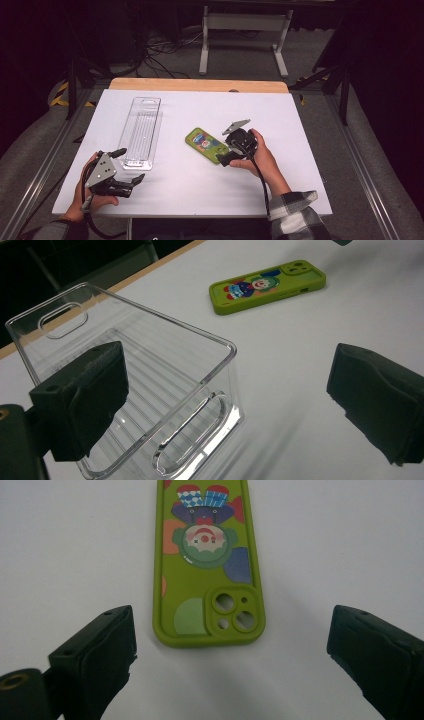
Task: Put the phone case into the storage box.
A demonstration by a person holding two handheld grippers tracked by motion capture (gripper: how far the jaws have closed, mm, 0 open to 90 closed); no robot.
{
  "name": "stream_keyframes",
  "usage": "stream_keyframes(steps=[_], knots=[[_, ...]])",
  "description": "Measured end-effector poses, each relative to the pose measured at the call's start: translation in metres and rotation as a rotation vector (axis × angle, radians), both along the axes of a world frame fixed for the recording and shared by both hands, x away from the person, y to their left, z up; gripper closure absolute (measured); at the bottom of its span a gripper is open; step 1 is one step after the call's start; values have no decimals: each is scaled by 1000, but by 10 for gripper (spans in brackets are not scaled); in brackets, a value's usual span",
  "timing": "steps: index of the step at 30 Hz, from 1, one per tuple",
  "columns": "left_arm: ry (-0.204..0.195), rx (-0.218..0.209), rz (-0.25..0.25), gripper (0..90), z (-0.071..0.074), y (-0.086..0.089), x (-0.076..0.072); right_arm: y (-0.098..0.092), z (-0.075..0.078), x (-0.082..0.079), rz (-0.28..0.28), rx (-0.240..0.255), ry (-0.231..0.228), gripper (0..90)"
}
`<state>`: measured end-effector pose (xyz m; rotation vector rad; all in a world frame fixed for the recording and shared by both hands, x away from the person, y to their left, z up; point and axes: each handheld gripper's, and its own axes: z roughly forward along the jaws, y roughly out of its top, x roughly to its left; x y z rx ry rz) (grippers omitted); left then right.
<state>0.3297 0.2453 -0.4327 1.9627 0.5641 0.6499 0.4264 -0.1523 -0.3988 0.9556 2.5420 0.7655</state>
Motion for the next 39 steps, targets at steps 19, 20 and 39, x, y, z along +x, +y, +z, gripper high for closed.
stream_keyframes(steps=[19,20,39], knots=[[6,53,-7,39,-3,-4,0,29,-19,29,40,-104,149,81],[6,51,-8,39,-3,-4,-1,31,-20,29,44,-115,156,86],[20,58,-28,42,-4,-8,-2,47,-32,47,56,-241,235,109]])
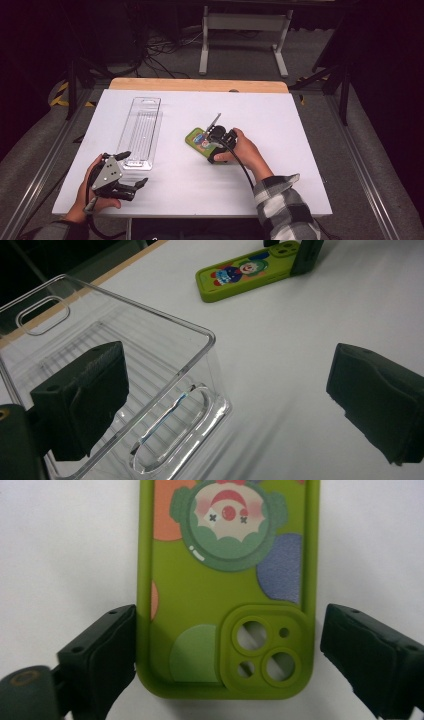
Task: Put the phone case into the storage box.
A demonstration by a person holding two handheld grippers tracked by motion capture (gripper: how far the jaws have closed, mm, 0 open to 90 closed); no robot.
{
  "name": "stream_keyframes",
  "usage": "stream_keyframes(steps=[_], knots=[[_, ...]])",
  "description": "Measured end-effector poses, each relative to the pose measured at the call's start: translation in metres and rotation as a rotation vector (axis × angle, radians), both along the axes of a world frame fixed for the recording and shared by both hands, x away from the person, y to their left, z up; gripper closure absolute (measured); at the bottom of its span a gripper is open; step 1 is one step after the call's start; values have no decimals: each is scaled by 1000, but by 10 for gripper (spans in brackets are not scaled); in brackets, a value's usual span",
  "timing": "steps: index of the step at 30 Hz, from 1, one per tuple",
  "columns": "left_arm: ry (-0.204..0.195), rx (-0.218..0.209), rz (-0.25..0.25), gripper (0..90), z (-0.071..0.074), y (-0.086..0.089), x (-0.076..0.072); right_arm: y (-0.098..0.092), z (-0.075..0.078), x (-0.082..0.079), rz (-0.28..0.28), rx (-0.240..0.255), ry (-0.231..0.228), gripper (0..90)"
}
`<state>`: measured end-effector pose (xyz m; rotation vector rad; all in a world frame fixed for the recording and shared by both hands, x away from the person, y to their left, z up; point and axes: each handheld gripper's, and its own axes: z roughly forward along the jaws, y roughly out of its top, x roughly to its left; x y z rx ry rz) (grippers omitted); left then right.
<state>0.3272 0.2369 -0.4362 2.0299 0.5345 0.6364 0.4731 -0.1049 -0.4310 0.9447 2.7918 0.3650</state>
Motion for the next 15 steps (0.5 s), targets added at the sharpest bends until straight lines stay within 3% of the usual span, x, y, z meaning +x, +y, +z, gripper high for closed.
stream_keyframes(steps=[2,15], knots=[[-10,16,-4,42,0,0,1,0,-1,1,5,9,15,118],[16,19,-11,42,-2,-3,1,-2,-1,2,8,27,35,157]])
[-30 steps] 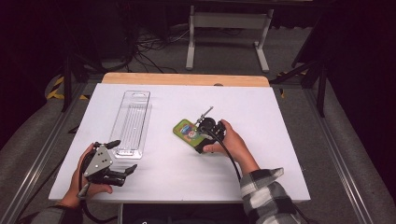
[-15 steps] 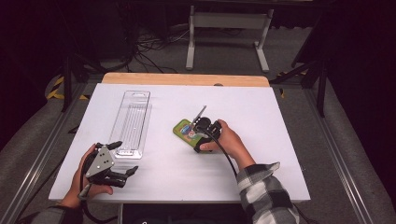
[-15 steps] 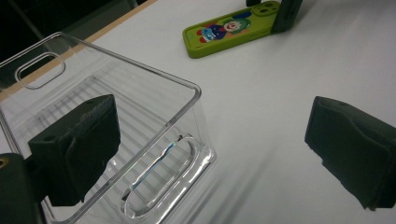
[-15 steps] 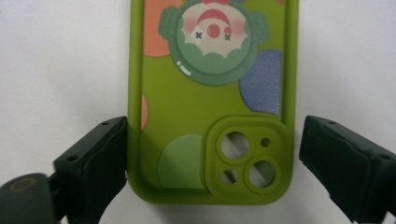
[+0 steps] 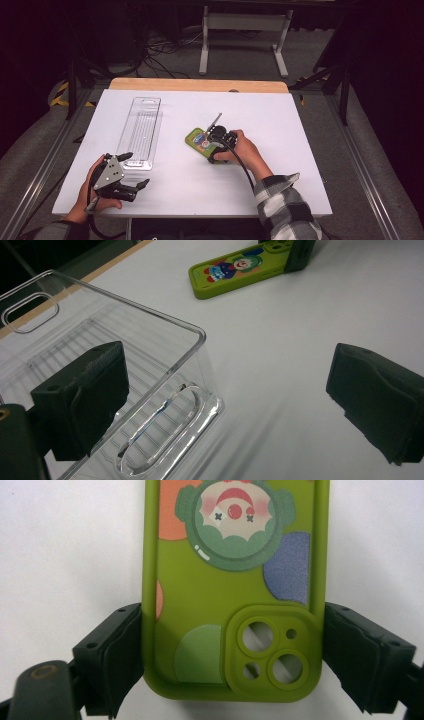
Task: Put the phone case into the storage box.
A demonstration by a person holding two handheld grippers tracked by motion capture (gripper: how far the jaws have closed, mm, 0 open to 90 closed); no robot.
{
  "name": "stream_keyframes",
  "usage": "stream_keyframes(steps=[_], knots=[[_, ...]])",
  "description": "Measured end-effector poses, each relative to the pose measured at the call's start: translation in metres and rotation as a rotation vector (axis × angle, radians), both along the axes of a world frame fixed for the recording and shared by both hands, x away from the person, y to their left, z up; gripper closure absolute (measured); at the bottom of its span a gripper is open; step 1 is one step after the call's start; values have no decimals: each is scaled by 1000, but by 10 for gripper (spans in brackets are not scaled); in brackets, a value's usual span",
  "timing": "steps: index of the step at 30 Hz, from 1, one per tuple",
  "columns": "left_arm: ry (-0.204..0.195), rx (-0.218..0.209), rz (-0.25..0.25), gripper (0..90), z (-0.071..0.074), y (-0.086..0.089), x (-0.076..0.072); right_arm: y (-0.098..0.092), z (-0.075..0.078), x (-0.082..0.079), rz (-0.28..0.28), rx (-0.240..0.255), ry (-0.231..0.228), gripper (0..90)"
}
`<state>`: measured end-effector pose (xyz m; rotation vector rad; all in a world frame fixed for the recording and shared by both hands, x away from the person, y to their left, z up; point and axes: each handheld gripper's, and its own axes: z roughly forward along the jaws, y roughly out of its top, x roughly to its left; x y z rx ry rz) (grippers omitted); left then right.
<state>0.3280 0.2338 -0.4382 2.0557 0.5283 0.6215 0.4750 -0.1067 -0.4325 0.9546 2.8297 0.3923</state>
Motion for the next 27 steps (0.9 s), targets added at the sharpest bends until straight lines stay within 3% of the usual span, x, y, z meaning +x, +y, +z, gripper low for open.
stream_keyframes(steps=[12,15,19,20,23,27], knots=[[1,20,-3,49,-1,-2,0,-2,0,-1,20,19,-14,169],[-19,44,7,53,0,-3,-1,-4,-1,-3,14,33,-25,170],[-38,49,13,53,0,-4,-1,-7,-1,-5,-14,70,-42,171],[-23,38,16,54,-1,-5,-3,-8,-1,-5,-13,86,-38,171],[-62,70,8,55,0,-6,-3,-10,2,-8,-17,123,-52,171],[-68,77,9,57,0,-9,-4,-15,8,-12,-20,170,-66,171]])
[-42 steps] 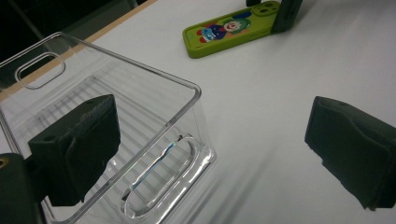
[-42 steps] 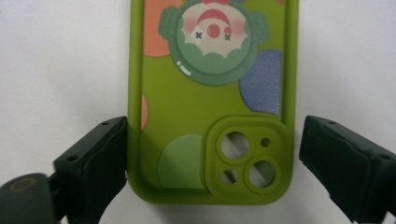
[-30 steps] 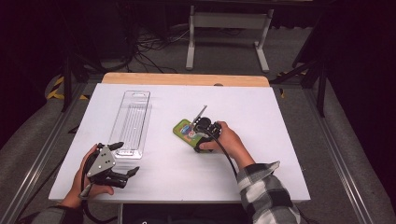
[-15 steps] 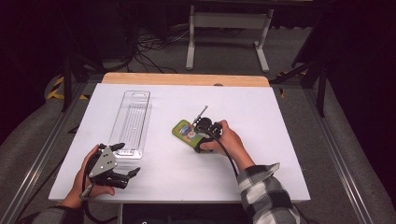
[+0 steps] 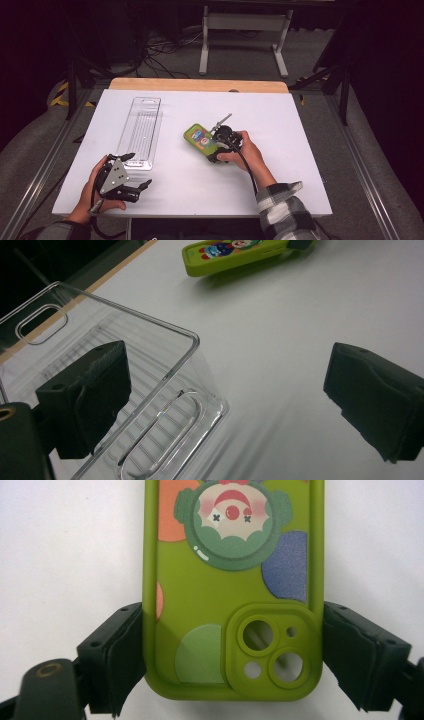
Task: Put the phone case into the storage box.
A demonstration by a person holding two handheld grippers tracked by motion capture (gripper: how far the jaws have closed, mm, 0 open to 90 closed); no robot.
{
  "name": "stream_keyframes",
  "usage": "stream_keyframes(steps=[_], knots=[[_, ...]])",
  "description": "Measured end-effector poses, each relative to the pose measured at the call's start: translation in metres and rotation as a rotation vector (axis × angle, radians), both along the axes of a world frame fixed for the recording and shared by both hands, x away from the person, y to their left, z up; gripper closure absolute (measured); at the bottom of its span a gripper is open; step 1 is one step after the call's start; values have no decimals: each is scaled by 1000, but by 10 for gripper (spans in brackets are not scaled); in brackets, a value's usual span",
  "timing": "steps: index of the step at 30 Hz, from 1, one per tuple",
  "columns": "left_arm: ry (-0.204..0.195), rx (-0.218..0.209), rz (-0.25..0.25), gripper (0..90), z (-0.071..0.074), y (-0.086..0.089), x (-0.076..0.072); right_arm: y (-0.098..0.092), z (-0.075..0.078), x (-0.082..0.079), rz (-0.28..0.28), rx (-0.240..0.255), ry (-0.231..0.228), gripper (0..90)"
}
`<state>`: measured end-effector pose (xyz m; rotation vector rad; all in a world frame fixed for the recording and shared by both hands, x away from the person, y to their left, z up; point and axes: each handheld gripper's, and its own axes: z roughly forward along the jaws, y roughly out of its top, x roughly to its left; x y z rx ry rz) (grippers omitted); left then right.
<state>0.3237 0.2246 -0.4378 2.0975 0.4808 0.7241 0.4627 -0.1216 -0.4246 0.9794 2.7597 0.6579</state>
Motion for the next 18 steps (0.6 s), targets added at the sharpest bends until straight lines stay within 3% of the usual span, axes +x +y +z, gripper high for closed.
stream_keyframes(steps=[1,10,18], knots=[[-14,11,-3,58,0,-1,0,-1,1,-1,1,5,-2,170],[-16,18,-14,59,0,-8,-2,-10,10,-9,1,67,-27,170],[-86,59,-33,66,3,-17,-6,-11,20,-18,18,110,-44,170]])
